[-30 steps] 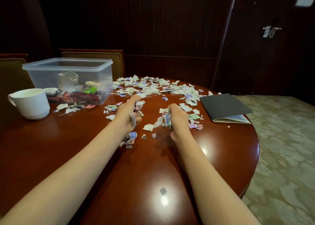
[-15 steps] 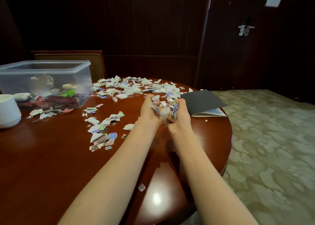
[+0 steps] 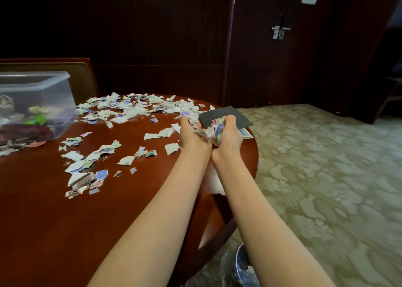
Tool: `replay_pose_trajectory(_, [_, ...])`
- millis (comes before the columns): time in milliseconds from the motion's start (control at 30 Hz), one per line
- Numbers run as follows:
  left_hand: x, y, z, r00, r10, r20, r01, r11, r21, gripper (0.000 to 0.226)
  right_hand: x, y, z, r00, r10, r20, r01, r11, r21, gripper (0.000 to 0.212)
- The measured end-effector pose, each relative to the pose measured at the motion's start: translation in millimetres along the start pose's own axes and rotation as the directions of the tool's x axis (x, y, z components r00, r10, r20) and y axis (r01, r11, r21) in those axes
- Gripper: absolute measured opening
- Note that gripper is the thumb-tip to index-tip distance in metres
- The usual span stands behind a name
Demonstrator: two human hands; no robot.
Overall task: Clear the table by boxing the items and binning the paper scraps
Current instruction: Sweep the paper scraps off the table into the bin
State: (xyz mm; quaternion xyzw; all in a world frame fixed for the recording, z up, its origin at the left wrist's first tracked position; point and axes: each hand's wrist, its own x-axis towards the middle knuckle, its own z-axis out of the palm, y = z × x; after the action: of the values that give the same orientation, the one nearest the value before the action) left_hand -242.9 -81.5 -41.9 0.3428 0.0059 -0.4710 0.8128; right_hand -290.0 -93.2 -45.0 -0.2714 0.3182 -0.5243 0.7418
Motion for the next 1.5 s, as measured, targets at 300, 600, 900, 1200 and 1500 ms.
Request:
replay_pose_trajectory(300, [-22.9, -55.4, 33.0, 0.992, -0.099, 0.079, 0.103, 0.994, -0.040, 0.031, 12.5, -36.7, -48.8, 0.986, -0.149, -0.077, 0.152, 0.988, 0.032, 0.027])
replay_pose_trajectory(600, [-8.4, -142.8, 58.8, 0.974, -0.207, 0.093, 0.206, 0.978, 0.024, 0.035, 24.3, -74.2, -127.8, 0.954, -0.198, -0.224, 0.211, 0.977, 0.037, 0.030])
replay_pose_trajectory(900, [15.2, -227.2, 26.6, 0.953, -0.299, 0.045, 0.285, 0.938, 0.195, 0.031, 47.4, -53.0, -205.6, 0.908, -0.076, -0.412, 0.130, 0.986, 0.105, 0.028])
replay_pose_trajectory(1200, [35.7, -285.6, -38.6, 0.926, -0.331, -0.183, 0.371, 0.889, 0.270, 0.035, 73.5, 19.0, -279.4, 0.824, 0.111, -0.556, -0.025, 0.987, 0.159, 0.026])
replay_pose_trajectory(1500, [52.3, -338.8, -107.4, 0.822, -0.436, -0.366, 0.560, 0.733, 0.386, 0.033, 78.2, 83.4, -347.4, 0.682, 0.336, -0.650, -0.213, 0.941, 0.263, 0.028])
